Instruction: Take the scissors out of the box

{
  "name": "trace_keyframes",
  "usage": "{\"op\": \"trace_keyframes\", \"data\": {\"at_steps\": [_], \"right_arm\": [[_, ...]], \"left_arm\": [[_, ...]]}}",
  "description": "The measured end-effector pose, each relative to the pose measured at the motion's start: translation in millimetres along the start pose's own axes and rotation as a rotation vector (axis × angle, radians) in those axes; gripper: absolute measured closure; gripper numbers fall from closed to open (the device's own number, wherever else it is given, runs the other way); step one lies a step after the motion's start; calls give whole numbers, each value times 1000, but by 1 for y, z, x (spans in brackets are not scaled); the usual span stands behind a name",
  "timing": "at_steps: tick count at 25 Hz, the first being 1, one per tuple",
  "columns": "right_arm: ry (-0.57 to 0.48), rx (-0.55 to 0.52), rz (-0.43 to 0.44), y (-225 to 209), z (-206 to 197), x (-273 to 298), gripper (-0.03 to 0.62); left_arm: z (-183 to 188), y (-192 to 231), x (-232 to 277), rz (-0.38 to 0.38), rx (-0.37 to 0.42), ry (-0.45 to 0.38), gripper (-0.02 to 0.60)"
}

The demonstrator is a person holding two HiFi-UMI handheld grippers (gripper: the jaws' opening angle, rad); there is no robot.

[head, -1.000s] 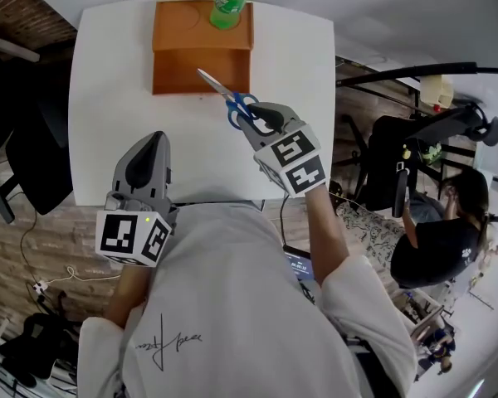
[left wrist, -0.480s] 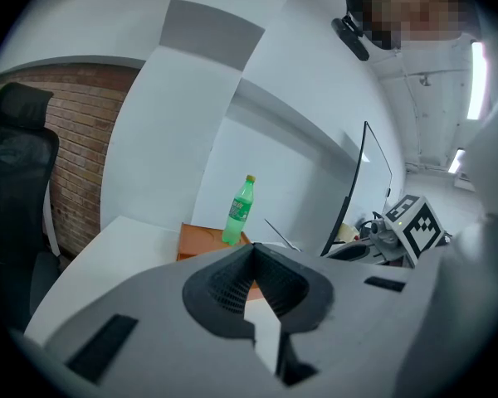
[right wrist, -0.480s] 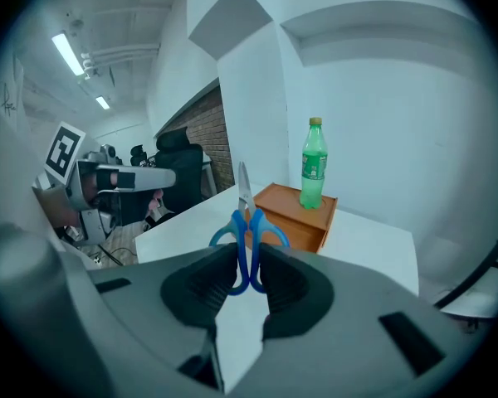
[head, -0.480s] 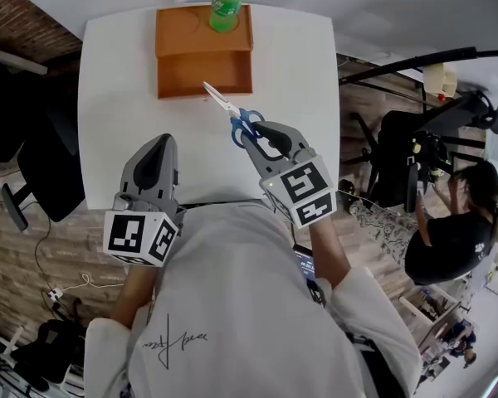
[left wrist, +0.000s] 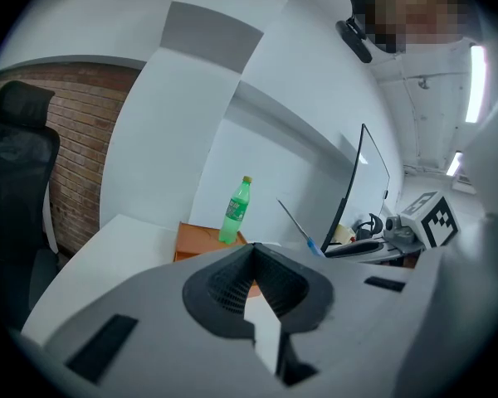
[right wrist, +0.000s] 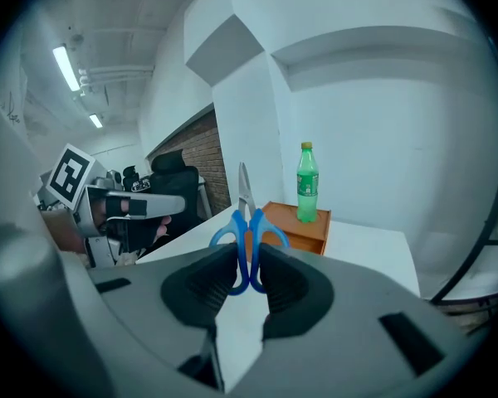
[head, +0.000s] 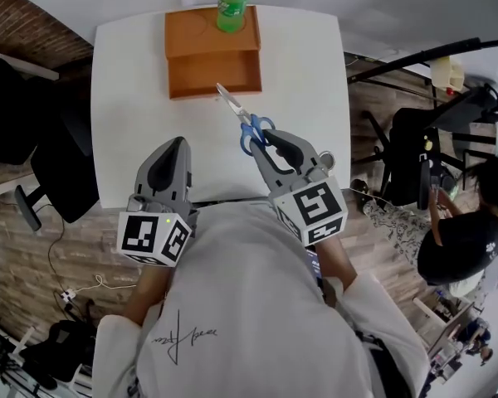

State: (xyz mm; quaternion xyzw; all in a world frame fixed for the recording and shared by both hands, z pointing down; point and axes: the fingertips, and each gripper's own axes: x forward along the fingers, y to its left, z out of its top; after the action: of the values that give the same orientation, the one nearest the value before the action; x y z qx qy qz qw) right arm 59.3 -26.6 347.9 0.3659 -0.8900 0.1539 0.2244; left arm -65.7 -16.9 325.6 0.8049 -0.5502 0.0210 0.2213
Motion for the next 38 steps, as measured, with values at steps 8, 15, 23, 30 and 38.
{"op": "trace_keyframes", "data": {"at_steps": [8, 15, 23, 30, 38], "right_arm": [[-95, 25, -32, 3, 8, -12, 500], [-163, 40, -36, 3, 18, -21, 502], [-186, 26, -37, 3, 28, -23, 500], [-193, 5, -27, 3, 31, -25, 502], [-217, -12, -5, 3, 34, -24, 502]], "left_arm": [[-2, -5, -8, 10, -17, -6, 577], [1, -8, -9, 18, -27, -22, 577], [6, -8, -11, 31, -32, -36, 577], [11, -5, -12, 41, -24, -41, 577], [12, -13, -5, 20, -4, -34, 577]]}}
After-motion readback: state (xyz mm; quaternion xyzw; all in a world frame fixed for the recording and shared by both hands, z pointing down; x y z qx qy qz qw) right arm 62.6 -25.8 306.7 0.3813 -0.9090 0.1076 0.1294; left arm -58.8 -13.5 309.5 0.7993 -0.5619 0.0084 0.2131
